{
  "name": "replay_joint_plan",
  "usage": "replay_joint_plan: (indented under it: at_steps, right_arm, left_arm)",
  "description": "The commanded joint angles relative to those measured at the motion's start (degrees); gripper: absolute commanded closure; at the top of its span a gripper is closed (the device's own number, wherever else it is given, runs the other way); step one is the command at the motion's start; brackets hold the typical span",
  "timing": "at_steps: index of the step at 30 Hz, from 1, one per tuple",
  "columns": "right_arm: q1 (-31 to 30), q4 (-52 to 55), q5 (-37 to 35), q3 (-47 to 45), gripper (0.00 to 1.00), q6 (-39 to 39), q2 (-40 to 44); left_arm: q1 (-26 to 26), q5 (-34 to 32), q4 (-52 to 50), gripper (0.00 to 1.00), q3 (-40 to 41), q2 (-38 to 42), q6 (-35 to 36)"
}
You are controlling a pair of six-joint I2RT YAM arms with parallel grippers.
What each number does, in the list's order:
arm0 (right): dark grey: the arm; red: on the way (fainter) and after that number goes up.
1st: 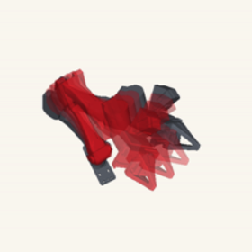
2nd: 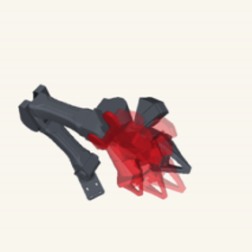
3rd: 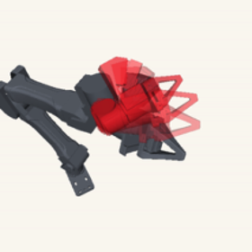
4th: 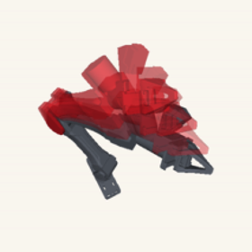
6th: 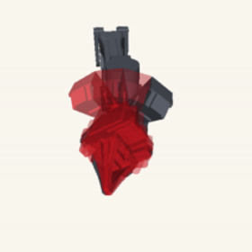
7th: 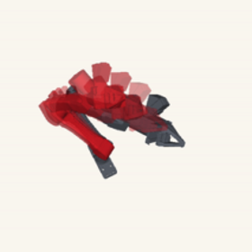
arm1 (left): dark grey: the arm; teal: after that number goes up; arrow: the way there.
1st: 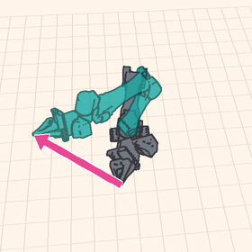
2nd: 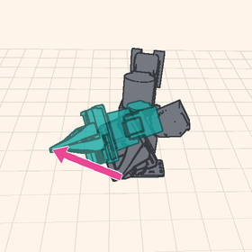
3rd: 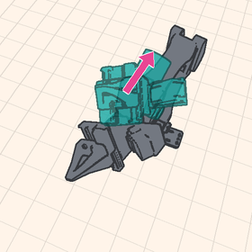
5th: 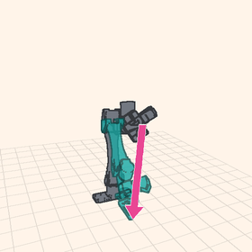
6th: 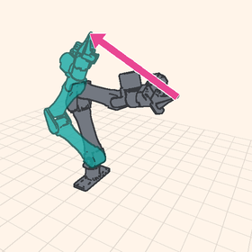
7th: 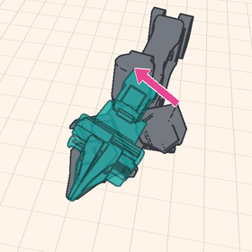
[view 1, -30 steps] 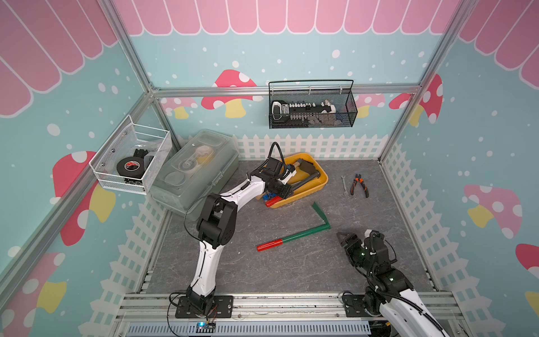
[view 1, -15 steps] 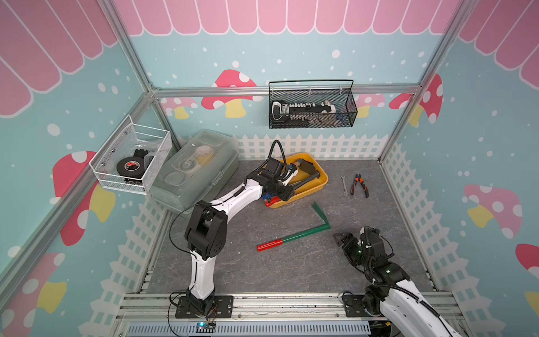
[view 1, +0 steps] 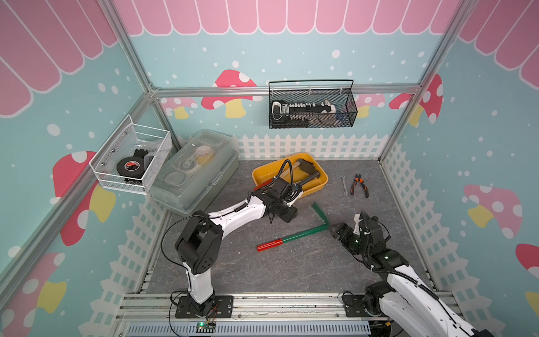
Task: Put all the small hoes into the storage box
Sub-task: Place the hoe in the storage box, then pick up the hoe from the center of the board.
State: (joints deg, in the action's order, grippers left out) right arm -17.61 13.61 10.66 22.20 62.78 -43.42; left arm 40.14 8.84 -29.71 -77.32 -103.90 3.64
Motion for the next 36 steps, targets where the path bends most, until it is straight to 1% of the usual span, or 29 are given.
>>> replay_joint_plan:
  at_steps: [1,8,14,21,36]
  right_arm:
    - [0.2,-0.8,2.0,1.9,0.13,-3.6,-2.0]
    - [0.2,-2.6,4.7,3.2,0.13,-5.5,-5.9]
    - [0.2,-2.2,5.9,5.0,0.13,-7.3,-7.8]
    - [0.2,-2.4,6.3,5.3,0.13,-7.2,-8.7]
    - [0.2,-2.4,6.6,5.4,0.13,-6.9,-8.8]
  left_arm:
    - [1.0,-0.1,0.9,0.46,2.5,4.3,-0.6]
    - [2.6,-2.0,0.9,0.46,8.7,8.0,-1.6]
    - [4.3,-2.4,2.0,0.46,13.6,9.5,-4.3]
    - [5.3,-3.3,3.9,0.46,17.3,8.4,-5.8]
    - [5.9,-2.8,4.6,0.47,18.9,3.2,-6.1]
